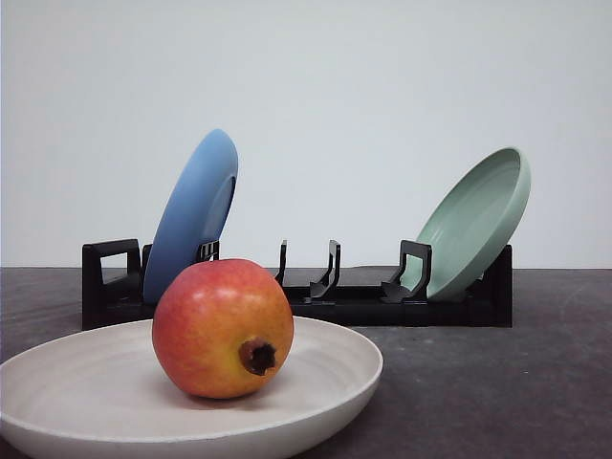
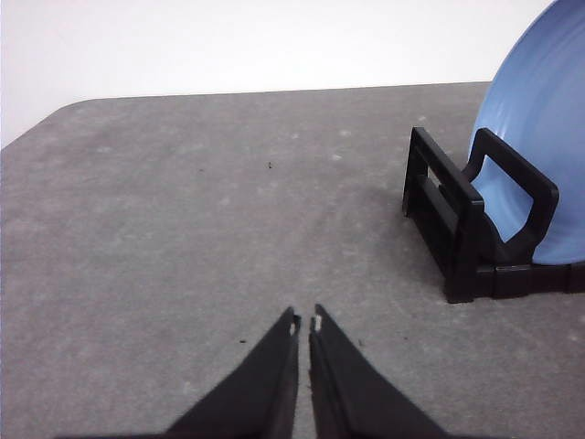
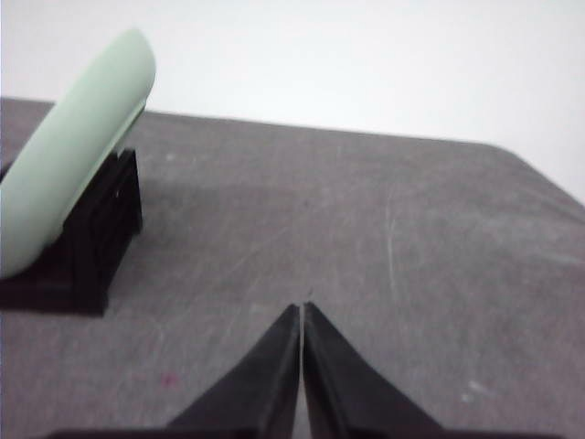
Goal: Place pomegranate in white plate
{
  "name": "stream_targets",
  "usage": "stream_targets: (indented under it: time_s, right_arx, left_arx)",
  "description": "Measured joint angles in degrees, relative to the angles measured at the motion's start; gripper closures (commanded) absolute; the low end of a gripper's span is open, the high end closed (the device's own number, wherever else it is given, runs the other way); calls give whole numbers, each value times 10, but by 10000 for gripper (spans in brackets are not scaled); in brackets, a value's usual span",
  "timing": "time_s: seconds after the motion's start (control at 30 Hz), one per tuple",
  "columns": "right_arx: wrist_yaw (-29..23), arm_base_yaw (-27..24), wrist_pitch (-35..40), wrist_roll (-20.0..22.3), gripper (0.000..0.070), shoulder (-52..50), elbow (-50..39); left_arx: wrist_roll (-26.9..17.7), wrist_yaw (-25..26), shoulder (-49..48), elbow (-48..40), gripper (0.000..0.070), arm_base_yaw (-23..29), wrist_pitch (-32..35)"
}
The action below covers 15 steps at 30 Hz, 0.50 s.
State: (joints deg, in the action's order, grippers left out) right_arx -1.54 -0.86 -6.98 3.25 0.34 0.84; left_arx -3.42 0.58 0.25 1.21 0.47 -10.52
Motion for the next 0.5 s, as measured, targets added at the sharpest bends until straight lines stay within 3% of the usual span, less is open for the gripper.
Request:
stream_targets:
  time_s: [0.5]
  right_arx:
    - [2, 0, -25, -1, 700, 0, 0]
  left_arx:
    - [0, 0, 0, 0, 700, 0, 0]
